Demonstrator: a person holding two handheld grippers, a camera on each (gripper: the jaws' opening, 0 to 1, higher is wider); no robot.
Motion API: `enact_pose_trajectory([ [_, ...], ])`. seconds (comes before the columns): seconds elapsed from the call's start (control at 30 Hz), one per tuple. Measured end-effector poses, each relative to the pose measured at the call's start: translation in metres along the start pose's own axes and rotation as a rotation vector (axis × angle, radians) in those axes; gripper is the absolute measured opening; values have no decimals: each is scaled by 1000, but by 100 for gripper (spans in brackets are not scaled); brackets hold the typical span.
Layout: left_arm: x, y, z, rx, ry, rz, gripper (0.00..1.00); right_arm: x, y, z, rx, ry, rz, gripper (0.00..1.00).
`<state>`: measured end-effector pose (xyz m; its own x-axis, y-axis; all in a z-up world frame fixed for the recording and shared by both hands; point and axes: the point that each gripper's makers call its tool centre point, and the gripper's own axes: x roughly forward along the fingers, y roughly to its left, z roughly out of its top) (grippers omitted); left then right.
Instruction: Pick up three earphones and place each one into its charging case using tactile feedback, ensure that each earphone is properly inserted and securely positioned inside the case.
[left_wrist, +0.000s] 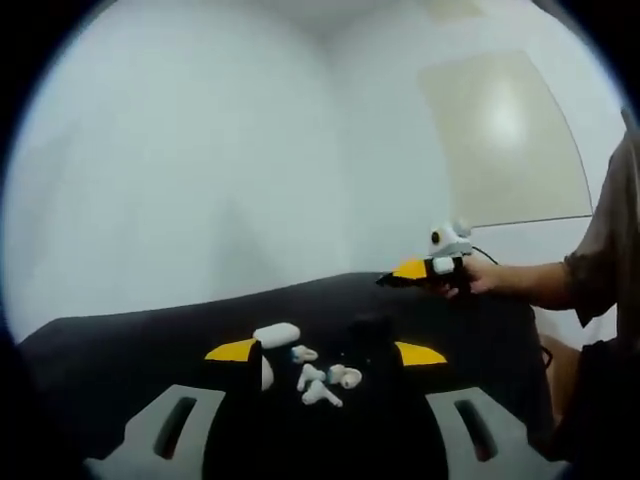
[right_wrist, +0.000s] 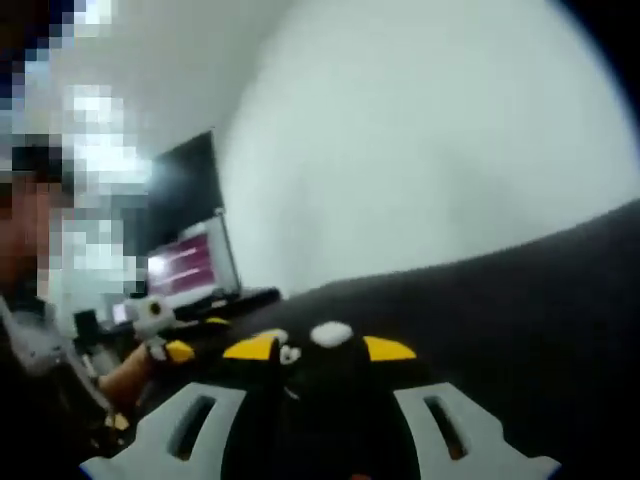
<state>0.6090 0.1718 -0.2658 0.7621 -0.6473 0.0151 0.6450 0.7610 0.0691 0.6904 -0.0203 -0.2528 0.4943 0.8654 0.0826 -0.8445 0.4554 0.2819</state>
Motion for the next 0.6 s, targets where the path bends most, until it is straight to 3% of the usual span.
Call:
enact_pose_trajectory([
  [0.07, 1, -1, 0, 4, 1, -5, 49, -1, -2, 2, 51, -11, 10, 33],
  [0.13, 2, -2, 0, 8, 0, -6, 49, -1, -3, 2, 46, -13, 2, 33],
  [0.43, 6, -5, -1, 20, 6, -6, 49, 4, -2, -22, -93, 117, -19, 33],
  [0.6, 7, -5, 1, 17, 2, 1, 49, 3, -3, -25, -133, 144, -18, 34],
])
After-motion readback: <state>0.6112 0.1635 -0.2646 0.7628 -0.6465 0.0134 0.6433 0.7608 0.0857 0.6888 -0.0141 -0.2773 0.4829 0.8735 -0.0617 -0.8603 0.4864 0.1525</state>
